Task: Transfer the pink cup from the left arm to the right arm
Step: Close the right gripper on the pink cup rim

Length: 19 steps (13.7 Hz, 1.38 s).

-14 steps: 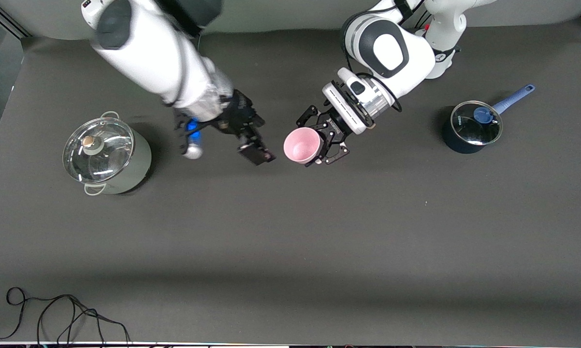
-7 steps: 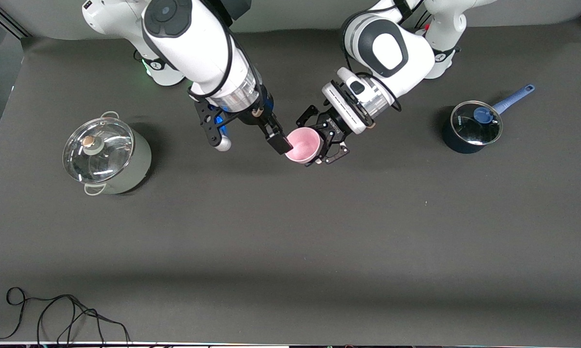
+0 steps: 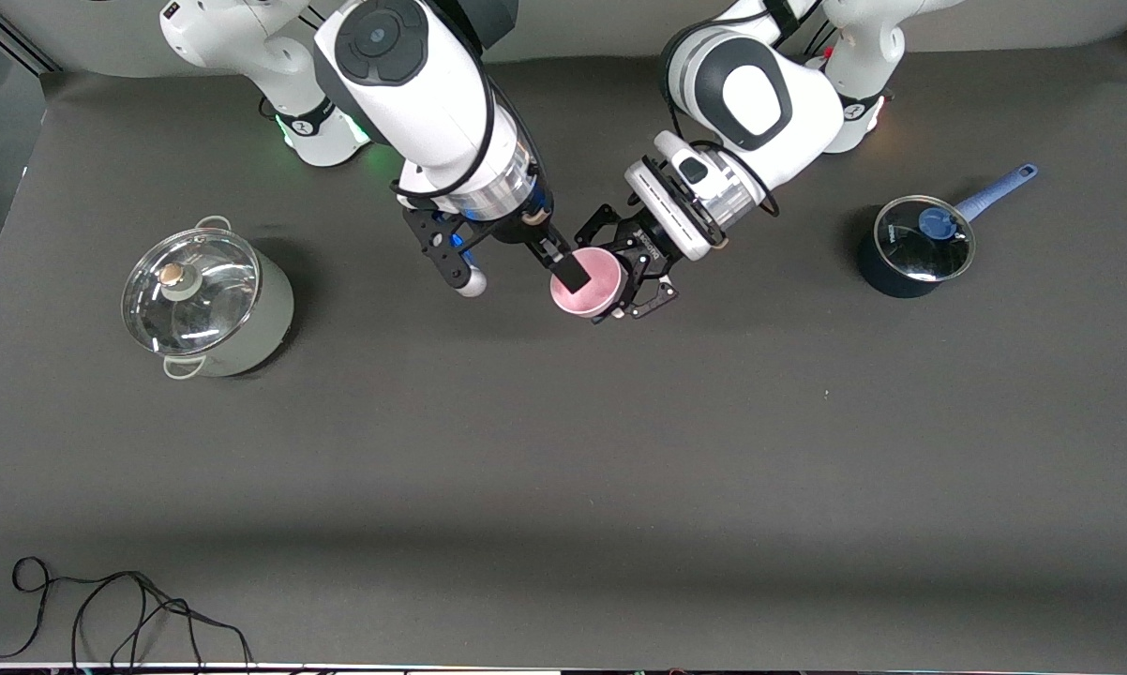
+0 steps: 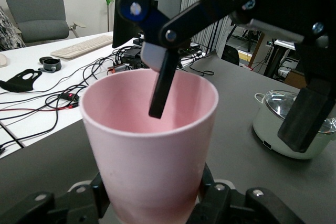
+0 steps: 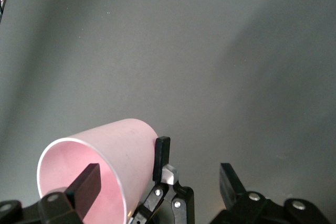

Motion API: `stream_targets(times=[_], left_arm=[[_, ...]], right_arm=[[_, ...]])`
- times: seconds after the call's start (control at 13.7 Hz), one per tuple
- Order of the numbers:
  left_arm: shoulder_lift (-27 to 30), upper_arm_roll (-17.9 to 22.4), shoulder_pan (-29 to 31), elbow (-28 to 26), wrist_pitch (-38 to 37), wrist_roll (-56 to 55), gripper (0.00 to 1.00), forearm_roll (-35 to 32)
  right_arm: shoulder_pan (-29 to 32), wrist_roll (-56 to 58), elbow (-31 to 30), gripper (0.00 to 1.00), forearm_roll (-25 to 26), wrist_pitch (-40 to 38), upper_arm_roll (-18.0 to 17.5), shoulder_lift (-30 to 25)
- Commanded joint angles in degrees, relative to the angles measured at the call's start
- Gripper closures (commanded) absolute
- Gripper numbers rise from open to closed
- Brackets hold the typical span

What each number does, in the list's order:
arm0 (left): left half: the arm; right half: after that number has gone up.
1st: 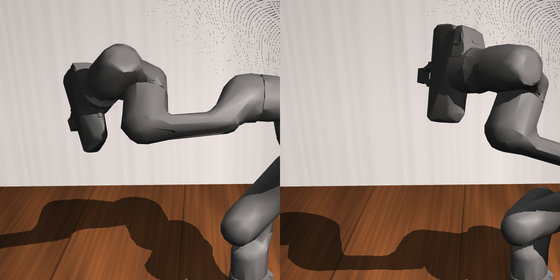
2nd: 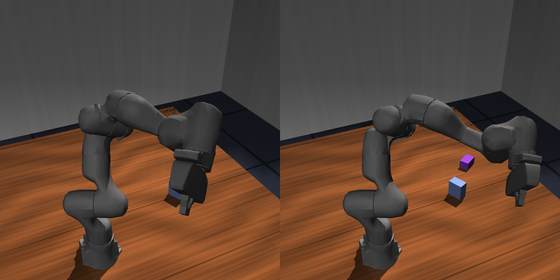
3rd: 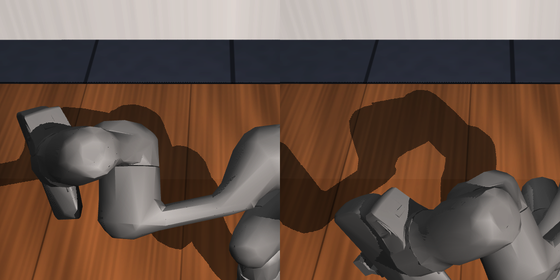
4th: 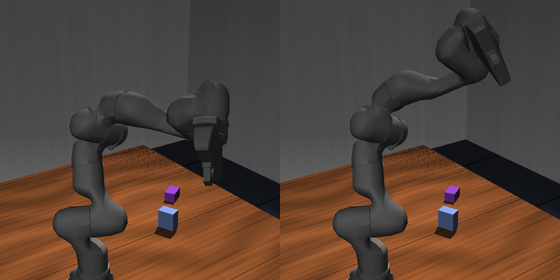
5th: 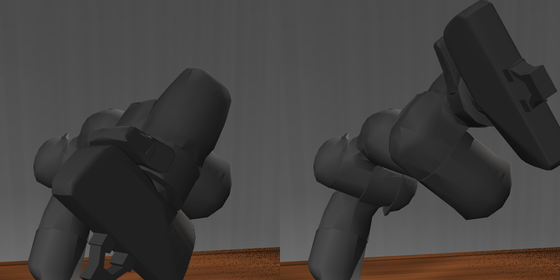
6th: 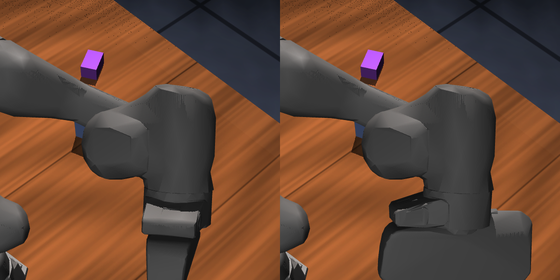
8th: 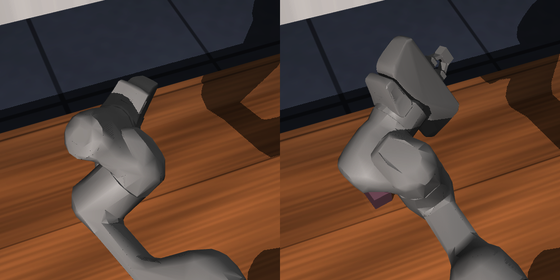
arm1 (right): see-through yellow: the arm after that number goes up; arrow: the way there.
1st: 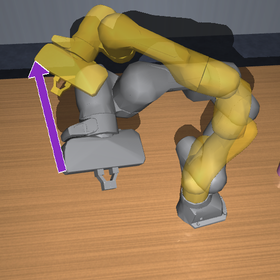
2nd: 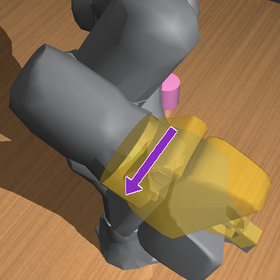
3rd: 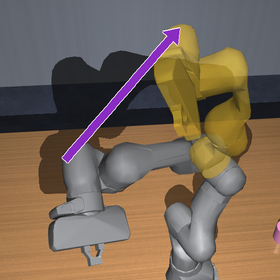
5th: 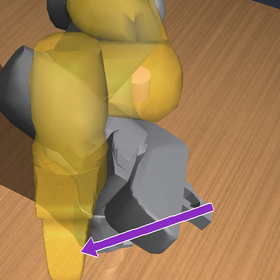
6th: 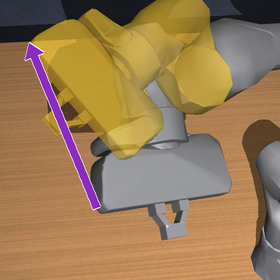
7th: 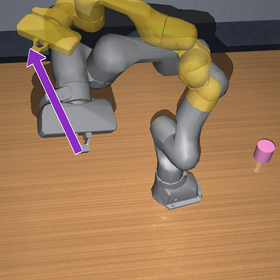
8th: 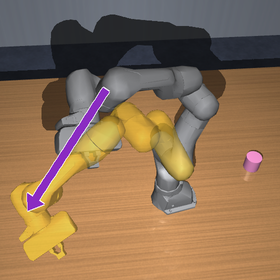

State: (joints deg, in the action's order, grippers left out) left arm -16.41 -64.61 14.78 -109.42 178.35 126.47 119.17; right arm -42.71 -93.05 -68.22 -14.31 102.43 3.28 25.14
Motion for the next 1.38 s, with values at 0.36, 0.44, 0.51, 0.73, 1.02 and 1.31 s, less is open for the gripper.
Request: stream_targets(times=[0.36, 0.44, 0.51, 0.73, 1.02, 1.31], left_arm=[[-0.02, 0.63, -1.07, 1.05, 1.04, 0.10, 0.62, 1.24], [-0.02, 0.63, -1.07, 1.05, 1.04, 0.10, 0.62, 1.24], [-0.02, 0.63, -1.07, 1.05, 1.04, 0.10, 0.62, 1.24], [-0.02, 0.71, -1.07, 1.05, 1.04, 0.10, 0.61, 1.24], [-0.11, 0.71, -0.98, 1.22, 0.95, 0.10, 0.37, 1.24], [-0.46, 0.80, -0.98, 1.31, 0.95, 0.10, 0.00, 1.15]], right_arm=[[-0.26, 1.38, 2.04, 1.00, 0.60, -0.22, 0.15, 1.22], [-0.26, 1.47, 2.04, 1.00, 0.60, -0.22, 0.15, 1.22], [-0.26, 1.38, 2.04, 1.00, 0.60, -0.22, 0.15, 1.22], [-0.26, 1.38, 2.04, 1.00, 0.68, -0.22, 0.15, 1.22], [0.00, 1.38, 2.04, 1.00, 0.60, -0.22, 0.15, 1.22], [0.26, 2.26, 2.04, 1.00, 0.60, -0.22, 0.24, 1.05]])
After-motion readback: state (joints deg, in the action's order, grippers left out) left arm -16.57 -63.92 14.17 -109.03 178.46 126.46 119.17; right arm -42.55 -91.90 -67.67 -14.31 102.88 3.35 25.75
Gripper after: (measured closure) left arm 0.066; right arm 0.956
